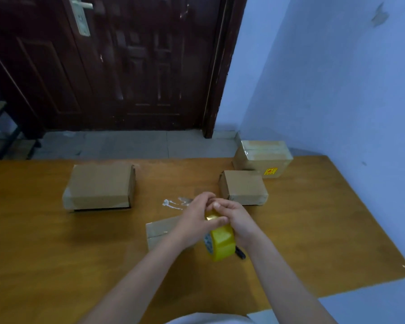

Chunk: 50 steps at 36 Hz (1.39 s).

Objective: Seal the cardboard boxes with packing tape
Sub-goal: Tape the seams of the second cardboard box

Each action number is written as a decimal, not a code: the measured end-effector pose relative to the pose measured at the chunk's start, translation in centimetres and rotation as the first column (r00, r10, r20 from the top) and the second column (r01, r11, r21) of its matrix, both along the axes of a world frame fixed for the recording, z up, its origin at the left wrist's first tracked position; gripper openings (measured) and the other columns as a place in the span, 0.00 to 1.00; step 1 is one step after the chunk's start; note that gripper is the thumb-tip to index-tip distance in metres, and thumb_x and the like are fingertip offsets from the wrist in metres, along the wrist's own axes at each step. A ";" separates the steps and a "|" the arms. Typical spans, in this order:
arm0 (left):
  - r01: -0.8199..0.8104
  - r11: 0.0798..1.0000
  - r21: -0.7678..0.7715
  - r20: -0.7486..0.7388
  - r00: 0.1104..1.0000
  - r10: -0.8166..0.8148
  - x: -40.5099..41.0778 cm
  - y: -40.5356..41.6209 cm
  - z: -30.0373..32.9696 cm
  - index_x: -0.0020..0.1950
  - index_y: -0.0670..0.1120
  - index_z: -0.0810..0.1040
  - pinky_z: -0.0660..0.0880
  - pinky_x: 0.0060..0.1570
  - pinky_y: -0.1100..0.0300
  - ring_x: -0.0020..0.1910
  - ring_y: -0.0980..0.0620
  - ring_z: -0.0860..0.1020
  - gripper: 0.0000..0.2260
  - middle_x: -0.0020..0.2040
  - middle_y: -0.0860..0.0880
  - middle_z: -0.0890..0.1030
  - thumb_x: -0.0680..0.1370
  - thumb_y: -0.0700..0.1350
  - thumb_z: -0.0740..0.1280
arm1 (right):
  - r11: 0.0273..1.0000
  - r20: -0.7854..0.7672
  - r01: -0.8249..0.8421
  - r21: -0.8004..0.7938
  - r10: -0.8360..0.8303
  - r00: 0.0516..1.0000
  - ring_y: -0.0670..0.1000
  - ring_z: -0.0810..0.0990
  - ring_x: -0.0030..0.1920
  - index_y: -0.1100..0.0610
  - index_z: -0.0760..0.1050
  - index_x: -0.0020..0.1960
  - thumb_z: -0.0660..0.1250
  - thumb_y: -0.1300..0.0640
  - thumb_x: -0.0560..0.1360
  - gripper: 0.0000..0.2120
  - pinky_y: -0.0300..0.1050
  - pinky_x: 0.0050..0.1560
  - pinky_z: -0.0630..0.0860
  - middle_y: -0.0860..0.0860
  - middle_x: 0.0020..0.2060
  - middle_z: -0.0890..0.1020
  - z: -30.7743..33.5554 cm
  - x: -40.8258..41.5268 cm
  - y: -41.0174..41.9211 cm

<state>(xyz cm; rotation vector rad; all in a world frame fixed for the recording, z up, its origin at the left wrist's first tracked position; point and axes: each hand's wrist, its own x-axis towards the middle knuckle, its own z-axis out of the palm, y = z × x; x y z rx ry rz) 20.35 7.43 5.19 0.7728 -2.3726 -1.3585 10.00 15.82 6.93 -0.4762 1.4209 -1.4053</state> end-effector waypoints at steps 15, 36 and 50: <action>0.006 0.971 0.238 -0.132 0.991 0.026 -1.3 -0.8 3.8 0.47 0.55 0.75 0.76 0.47 0.51 0.47 0.51 0.77 0.19 0.49 0.48 0.77 0.62 0.63 0.71 | 0.976 -0.400 0.043 -0.214 -0.128 0.907 0.41 0.79 0.45 0.59 0.79 0.35 0.60 0.70 0.77 0.15 0.32 0.41 0.73 0.49 0.46 0.77 4.8 -0.3 -0.3; -0.020 0.895 0.446 -0.254 0.956 0.147 0.1 -1.1 4.9 0.39 0.45 0.85 0.74 0.41 0.61 0.39 0.54 0.79 0.06 0.38 0.49 0.83 0.75 0.40 0.71 | 0.976 -0.227 0.184 -0.114 -0.206 0.952 0.49 0.75 0.62 0.40 0.69 0.66 0.57 0.50 0.81 0.15 0.55 0.64 0.72 0.43 0.63 0.75 6.7 -0.4 -1.5; -0.322 0.411 0.853 0.121 0.888 0.444 0.8 -2.8 1.1 0.47 0.45 0.77 0.78 0.34 0.57 0.35 0.47 0.78 0.05 0.39 0.44 0.80 0.80 0.42 0.63 | 0.991 -0.324 -0.133 0.007 0.128 0.937 0.53 0.78 0.47 0.60 0.77 0.57 0.69 0.43 0.69 0.25 0.49 0.47 0.74 0.54 0.45 0.80 4.0 2.8 2.9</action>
